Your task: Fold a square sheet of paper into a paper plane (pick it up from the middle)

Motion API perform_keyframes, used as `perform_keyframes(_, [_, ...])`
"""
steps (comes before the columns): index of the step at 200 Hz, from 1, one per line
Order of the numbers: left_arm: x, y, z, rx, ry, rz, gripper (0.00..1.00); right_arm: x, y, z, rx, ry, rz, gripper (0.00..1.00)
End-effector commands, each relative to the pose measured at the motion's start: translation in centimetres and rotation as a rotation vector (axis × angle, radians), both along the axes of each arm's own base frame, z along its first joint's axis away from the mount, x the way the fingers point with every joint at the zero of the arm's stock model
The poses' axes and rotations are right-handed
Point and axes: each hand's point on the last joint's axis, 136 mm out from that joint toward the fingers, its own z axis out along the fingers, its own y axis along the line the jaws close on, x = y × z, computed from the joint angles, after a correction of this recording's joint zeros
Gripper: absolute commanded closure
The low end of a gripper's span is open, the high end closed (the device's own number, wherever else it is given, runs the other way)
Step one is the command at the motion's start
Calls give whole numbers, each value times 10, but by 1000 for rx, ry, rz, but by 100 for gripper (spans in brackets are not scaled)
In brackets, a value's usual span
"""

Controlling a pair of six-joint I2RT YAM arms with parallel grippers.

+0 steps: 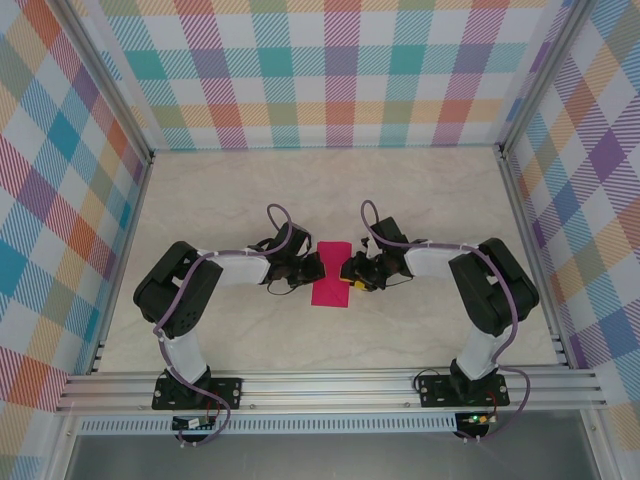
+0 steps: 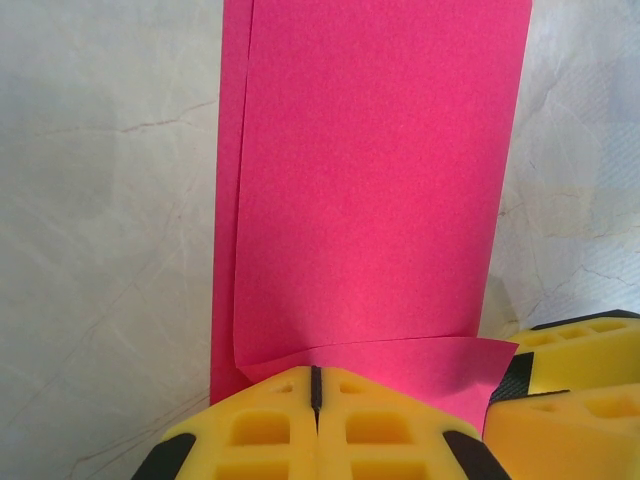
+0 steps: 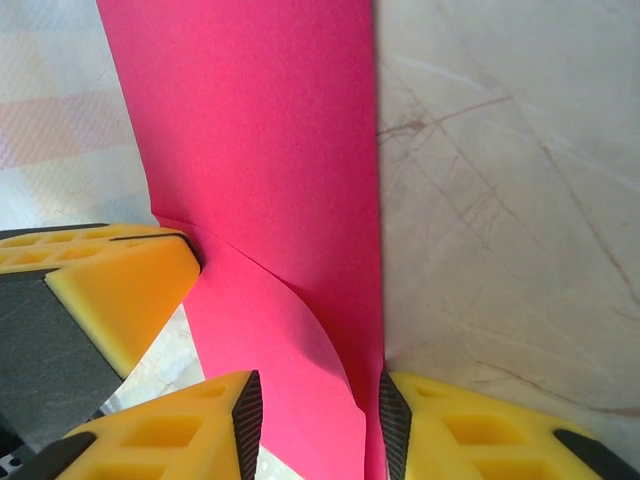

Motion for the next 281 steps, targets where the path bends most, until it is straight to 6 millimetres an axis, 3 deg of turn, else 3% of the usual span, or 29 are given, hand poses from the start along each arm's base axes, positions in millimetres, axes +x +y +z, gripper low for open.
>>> perform_keyframes(1, [-9, 8, -7, 48, 15, -4, 100, -2, 6, -10, 26, 21, 5, 61])
perform_keyframes(94, [-6, 14, -1, 58, -7, 35, 100, 2, 7, 7, 69, -22, -1, 60])
perform_keyframes(203, [-5, 12, 2, 40, -11, 37, 99, 2, 14, 8, 114, -3, 15, 59])
perform_keyframes(281, [-2, 4, 10, -1, -21, 28, 96, 0, 22, 8, 149, 12, 67, 75])
